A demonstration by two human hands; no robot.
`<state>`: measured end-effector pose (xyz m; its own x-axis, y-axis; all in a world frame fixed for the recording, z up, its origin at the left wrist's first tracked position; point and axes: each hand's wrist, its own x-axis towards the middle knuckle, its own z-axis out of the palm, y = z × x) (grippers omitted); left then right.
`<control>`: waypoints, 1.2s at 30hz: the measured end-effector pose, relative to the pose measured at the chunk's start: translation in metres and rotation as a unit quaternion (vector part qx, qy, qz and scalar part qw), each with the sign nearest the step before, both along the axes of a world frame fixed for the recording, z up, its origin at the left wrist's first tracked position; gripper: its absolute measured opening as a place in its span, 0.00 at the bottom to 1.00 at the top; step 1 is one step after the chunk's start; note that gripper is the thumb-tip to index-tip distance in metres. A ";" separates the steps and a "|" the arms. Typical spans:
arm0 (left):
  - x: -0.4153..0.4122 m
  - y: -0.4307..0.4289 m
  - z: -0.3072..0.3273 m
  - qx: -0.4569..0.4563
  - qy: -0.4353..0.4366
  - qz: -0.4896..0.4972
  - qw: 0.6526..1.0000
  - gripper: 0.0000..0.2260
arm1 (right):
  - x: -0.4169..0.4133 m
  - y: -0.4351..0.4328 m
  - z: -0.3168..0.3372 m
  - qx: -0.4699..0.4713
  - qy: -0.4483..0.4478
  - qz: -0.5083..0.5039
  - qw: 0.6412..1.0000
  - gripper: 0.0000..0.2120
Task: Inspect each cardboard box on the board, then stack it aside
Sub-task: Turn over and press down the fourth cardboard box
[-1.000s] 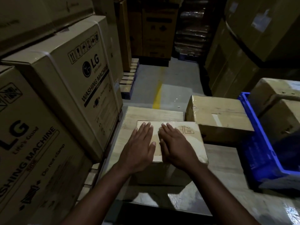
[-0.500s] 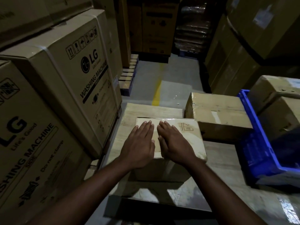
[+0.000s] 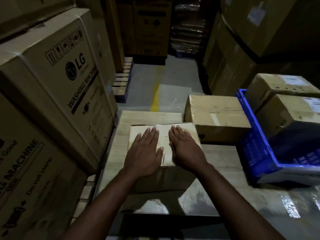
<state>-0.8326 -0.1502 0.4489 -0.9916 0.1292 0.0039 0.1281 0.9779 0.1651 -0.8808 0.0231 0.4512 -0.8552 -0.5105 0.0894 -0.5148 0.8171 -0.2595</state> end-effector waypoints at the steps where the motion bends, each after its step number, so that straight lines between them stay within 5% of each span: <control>1: 0.000 0.000 0.000 0.001 0.000 0.003 1.000 0.37 | 0.000 0.001 0.001 -0.004 -0.004 0.001 1.000 0.26; 6: -0.004 0.012 0.013 0.006 -0.012 -0.001 1.000 0.33 | -0.001 0.014 0.015 -0.070 -0.053 -0.004 0.996 0.28; 12: -0.012 0.045 0.011 -0.003 -0.007 -0.057 0.998 0.29 | -0.006 0.040 0.009 0.003 -0.045 -0.053 0.998 0.28; 23: -0.010 0.038 0.008 0.048 0.011 -0.035 0.998 0.31 | -0.005 0.042 -0.004 -0.145 -0.084 -0.055 0.984 0.27; 28: -0.001 -0.007 0.010 0.043 0.036 0.045 0.997 0.32 | 0.010 0.057 -0.011 -0.361 -0.190 -0.114 0.906 0.37; 33: 0.018 -0.033 -0.005 0.136 0.006 0.158 0.978 0.33 | 0.027 0.052 -0.019 -0.532 -0.266 -0.161 0.787 0.26; 36: 0.020 -0.029 -0.003 0.223 0.006 0.148 0.964 0.33 | 0.030 0.048 -0.013 -0.541 -0.266 -0.176 0.778 0.26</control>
